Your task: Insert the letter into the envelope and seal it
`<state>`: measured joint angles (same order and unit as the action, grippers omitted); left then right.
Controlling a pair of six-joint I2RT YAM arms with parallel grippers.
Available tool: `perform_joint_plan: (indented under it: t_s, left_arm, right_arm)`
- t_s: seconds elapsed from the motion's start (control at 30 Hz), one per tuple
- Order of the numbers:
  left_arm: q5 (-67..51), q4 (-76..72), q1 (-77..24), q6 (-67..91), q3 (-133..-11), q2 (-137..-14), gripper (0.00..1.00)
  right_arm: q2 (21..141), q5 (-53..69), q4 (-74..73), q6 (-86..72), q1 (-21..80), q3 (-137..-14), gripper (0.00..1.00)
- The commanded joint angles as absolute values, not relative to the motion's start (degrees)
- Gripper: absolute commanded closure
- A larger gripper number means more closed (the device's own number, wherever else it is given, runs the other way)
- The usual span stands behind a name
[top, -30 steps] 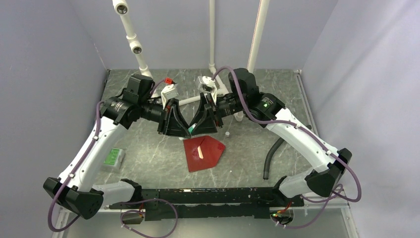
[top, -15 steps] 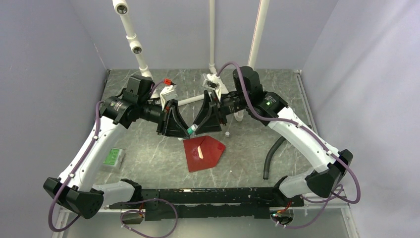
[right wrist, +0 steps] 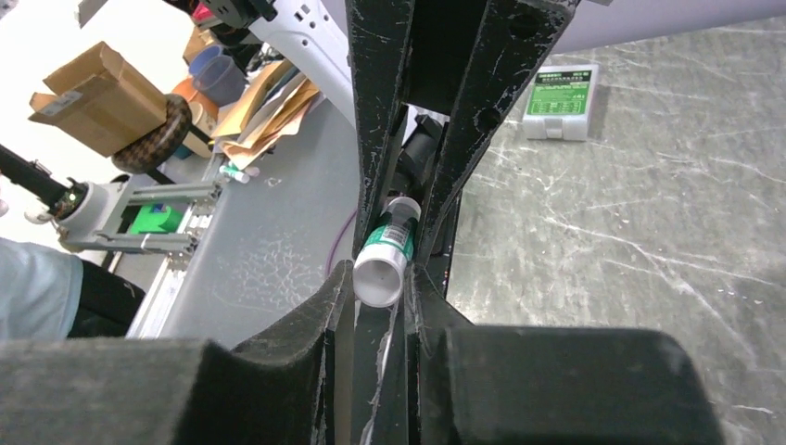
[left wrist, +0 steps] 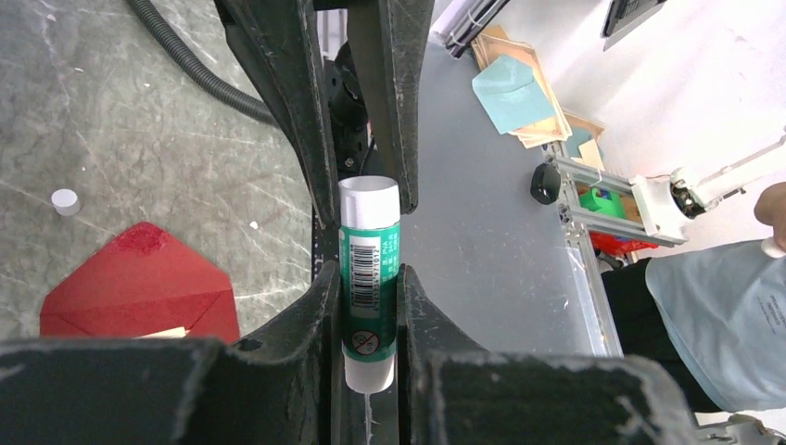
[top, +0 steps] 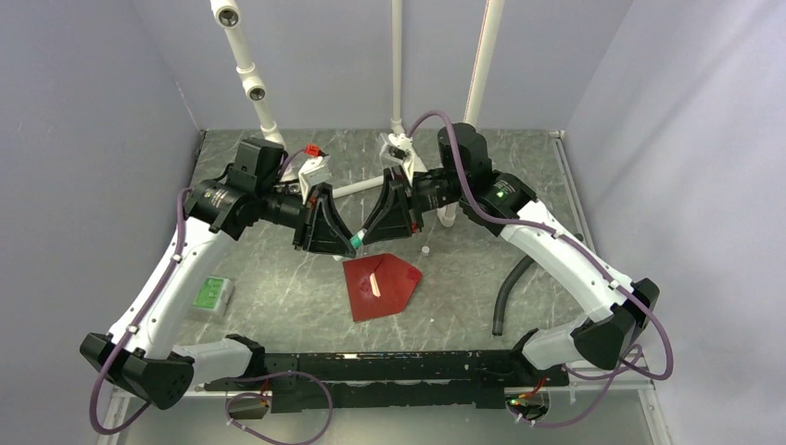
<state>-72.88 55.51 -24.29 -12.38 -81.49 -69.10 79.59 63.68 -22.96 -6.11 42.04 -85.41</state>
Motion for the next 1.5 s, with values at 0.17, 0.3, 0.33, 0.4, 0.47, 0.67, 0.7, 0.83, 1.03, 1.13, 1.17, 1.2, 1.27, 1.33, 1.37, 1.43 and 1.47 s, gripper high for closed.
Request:
perform_joint_plan:
  t_s: [0.17,0.3,0.33,0.4,0.47,0.67,0.7,0.83,1.03,1.13,1.17,1.2,1.27,1.33,1.37,1.43,1.47]
  left_arm:
    - [-58.82,47.93,-24.17,-8.11,-84.51,-66.07,0.98]
    - [-49.36,45.46,-24.17,-8.58,-83.67,-64.60,0.98]
    - [-47.53,44.61,-24.17,-8.50,-83.43,-64.41,0.98]
    - [-45.61,43.56,-24.17,-9.07,-83.02,-64.04,0.98]
    - [-44.21,42.64,-24.17,-9.41,-82.58,-63.78,0.98]
    - [-47.93,44.58,-24.17,-10.11,-82.83,-64.55,0.98]
    - [-50.02,45.80,-24.17,-10.29,-83.40,-65.00,0.98]
    - [-58.81,47.92,-24.15,-9.98,-84.07,-66.06,0.98]
    - [-68.97,55.32,-24.08,-14.08,-86.65,-69.15,0.98]
    - [-71.92,57.82,-24.08,-15.37,-87.85,-70.74,0.97]
    - [-72.40,58.06,-24.08,-15.55,-87.84,-70.89,0.98]
    - [-72.75,57.90,-24.08,-15.45,-87.64,-70.92,0.98]
    - [-73.10,56.57,-24.08,-14.73,-86.89,-70.61,0.98]
    - [-73.39,55.22,-24.08,-13.75,-86.27,-70.13,0.98]
    - [-73.51,54.81,-24.08,-13.47,-86.15,-69.98,0.98]
    - [-73.94,54.71,-24.08,-13.26,-86.20,-69.80,0.98]
    - [-74.11,54.68,-24.08,-13.27,-86.28,-69.79,0.98]
  right_arm:
    - [81.94,46.70,-14.78,-21.18,42.27,-88.84,1.00]
    - [85.61,25.52,-20.24,-38.60,43.41,-93.89,1.00]
    - [85.91,19.94,-22.90,-43.79,43.72,-94.74,1.00]
    - [85.63,9.23,-25.47,-52.50,44.62,-94.41,1.00]
    - [85.10,2.18,-27.13,-57.26,45.57,-94.12,1.00]
    - [82.56,13.44,-15.00,-43.14,45.27,-89.59,0.58]
    - [80.53,16.61,-12.44,-38.23,44.94,-87.60,0.42]
    - [73.01,31.94,-7.33,-22.38,43.16,-79.00,0.23]
    - [70.04,52.53,-12.88,-7.81,42.56,-78.40,0.40]
    - [71.15,57.41,-14.99,-5.92,42.54,-79.95,0.41]
    - [71.82,58.16,-16.24,-5.06,42.50,-80.66,0.41]
    - [72.48,58.33,-17.60,-4.11,42.52,-81.39,0.41]
    - [73.33,57.94,-18.96,-3.35,42.54,-82.42,0.44]
    - [74.23,56.41,-19.08,-4.45,42.53,-83.59,0.55]
    - [74.67,56.52,-19.26,-4.76,42.54,-84.27,0.60]
    - [75.46,56.33,-19.39,-5.38,42.54,-85.57,0.62]
    - [75.67,56.22,-19.17,-5.91,42.54,-85.80,0.62]
